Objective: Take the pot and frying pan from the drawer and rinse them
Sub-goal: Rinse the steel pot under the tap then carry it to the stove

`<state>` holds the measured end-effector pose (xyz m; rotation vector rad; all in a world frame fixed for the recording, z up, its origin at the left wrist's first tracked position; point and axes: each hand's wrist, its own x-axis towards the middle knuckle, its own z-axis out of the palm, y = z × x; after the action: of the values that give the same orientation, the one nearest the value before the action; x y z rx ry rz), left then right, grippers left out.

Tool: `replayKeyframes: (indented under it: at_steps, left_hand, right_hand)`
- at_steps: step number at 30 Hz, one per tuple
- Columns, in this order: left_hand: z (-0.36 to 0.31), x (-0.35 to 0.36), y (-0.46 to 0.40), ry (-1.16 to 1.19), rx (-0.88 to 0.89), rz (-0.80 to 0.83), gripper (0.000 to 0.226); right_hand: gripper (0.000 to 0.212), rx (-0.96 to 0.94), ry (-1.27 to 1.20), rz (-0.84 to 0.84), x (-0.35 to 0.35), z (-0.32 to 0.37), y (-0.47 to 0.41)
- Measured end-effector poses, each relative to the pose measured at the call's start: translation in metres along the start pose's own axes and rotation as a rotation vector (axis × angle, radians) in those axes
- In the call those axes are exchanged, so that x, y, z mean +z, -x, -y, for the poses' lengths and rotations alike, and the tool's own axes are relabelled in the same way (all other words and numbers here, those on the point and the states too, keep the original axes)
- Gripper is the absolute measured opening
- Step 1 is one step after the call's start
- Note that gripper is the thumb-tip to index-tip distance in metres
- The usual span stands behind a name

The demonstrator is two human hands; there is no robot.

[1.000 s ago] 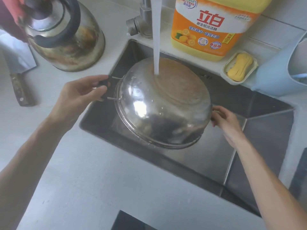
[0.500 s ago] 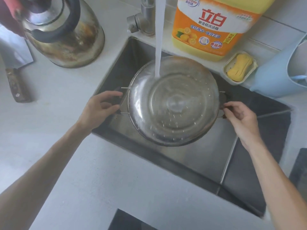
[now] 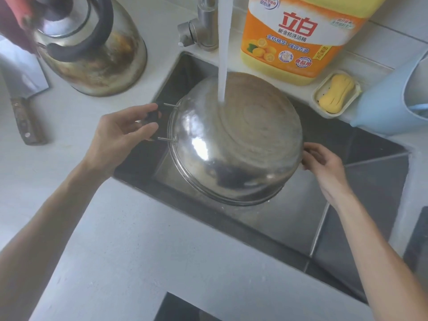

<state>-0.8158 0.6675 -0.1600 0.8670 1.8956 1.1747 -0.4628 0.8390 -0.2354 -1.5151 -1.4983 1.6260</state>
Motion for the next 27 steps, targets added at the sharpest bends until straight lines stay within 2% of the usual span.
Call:
replayKeyframes:
  at_steps: [6, 11, 27]
  left_hand:
    - [0.023, -0.001, 0.002, -0.172, -0.05, 0.131, 0.035]
    - [0.024, -0.007, 0.001, -0.13, -0.088, 0.19, 0.037]
    - [0.025, 0.0, -0.006, -0.112, -0.072, 0.189, 0.037]
  right_hand:
    - [0.022, -0.098, 0.023, -0.007, -0.012, 0.015, 0.003]
    - [0.023, -0.061, 0.064, 0.085, -0.023, 0.018, 0.009]
    - [0.02, -0.054, 0.066, 0.067, -0.026, 0.011, 0.01]
